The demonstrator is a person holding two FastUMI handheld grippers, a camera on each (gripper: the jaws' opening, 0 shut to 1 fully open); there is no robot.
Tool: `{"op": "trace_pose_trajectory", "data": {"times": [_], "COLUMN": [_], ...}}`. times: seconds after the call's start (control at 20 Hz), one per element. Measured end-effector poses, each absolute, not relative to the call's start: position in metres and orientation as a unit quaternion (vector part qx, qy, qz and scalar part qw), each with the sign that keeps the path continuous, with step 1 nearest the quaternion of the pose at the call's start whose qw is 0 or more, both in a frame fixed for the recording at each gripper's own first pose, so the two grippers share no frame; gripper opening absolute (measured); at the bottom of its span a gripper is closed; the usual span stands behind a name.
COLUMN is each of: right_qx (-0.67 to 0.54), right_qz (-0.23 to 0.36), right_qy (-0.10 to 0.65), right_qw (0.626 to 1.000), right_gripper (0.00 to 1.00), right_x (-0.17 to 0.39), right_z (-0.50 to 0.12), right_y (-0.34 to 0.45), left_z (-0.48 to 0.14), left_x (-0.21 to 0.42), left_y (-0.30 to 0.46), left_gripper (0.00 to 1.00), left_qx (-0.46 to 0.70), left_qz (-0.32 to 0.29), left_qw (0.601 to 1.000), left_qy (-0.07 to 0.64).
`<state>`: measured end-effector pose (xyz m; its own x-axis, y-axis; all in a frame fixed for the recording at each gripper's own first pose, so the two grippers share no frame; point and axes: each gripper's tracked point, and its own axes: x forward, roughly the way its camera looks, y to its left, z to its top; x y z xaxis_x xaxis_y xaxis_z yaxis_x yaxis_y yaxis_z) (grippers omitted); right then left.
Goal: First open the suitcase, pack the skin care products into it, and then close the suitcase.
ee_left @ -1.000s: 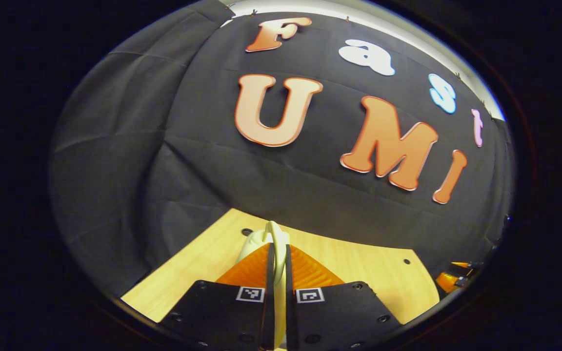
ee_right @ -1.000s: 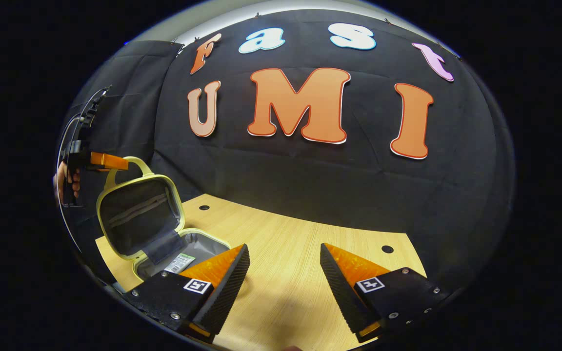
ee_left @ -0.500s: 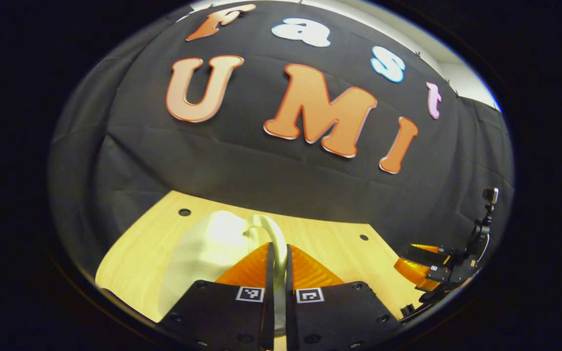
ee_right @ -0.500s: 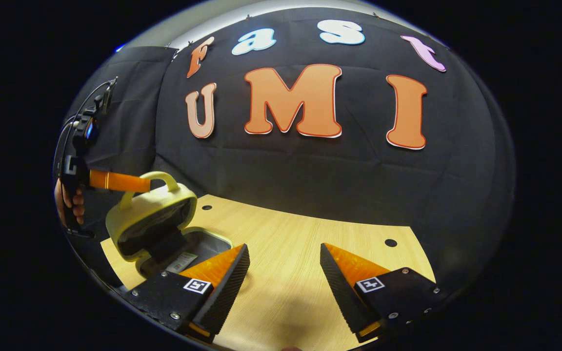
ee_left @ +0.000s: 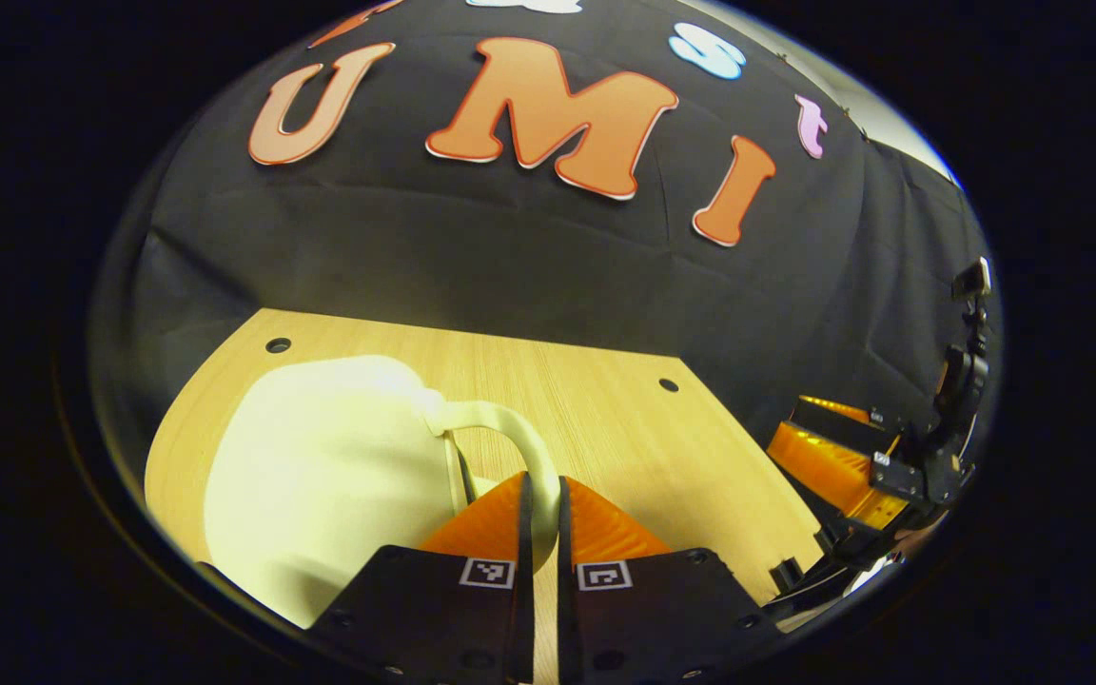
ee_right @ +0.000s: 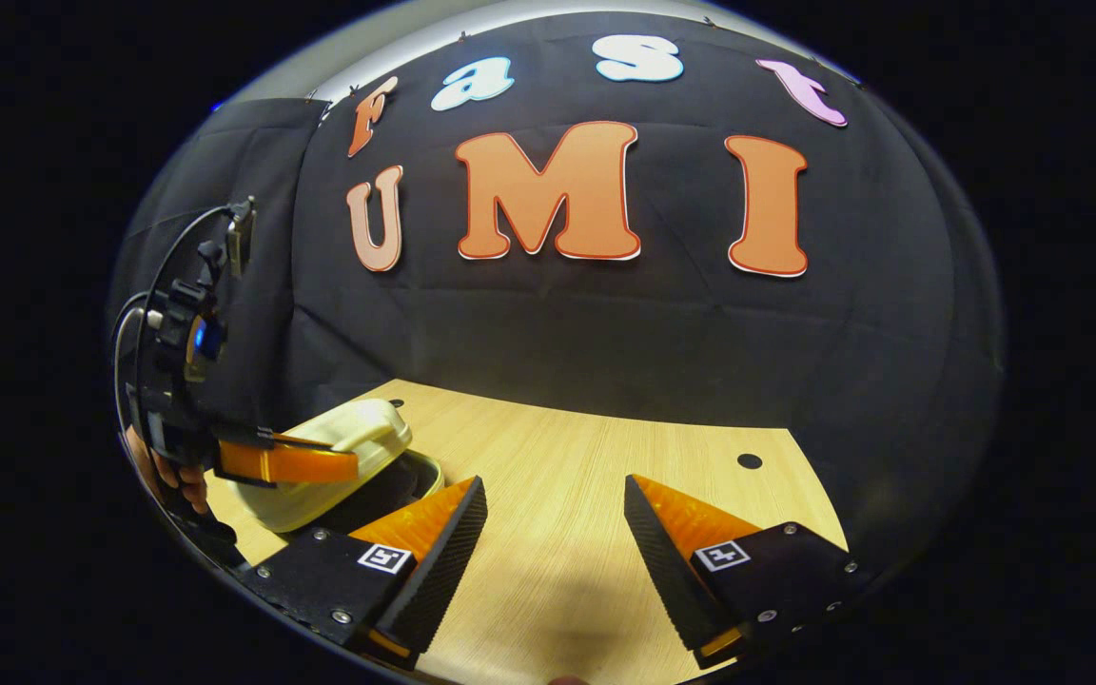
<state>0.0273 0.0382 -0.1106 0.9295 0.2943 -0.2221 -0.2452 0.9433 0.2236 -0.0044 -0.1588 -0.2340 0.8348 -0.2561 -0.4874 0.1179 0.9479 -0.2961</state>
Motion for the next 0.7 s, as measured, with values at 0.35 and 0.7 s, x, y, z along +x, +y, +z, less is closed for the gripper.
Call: {"op": "trace_pose_trajectory", "data": {"times": [0.35,0.7], "right_qx": [0.096,0.085], "right_qz": [0.142,0.129], "right_qy": [0.129,0.1], "right_qw": [0.977,0.983], "right_gripper": [0.93,0.93], "right_x": [0.026,0.026], "right_z": [-0.111,-0.096], "right_y": [0.038,0.032], "left_z": [-0.278,-0.268], "left_x": [-0.005,-0.013], "left_y": [-0.181,-0.195], "left_gripper": [0.1,0.26], "left_qx": [-0.07,-0.049], "left_qz": [-0.103,-0.105], "left_qw": [0.942,0.949], "left_qy": [0.313,0.292]}}
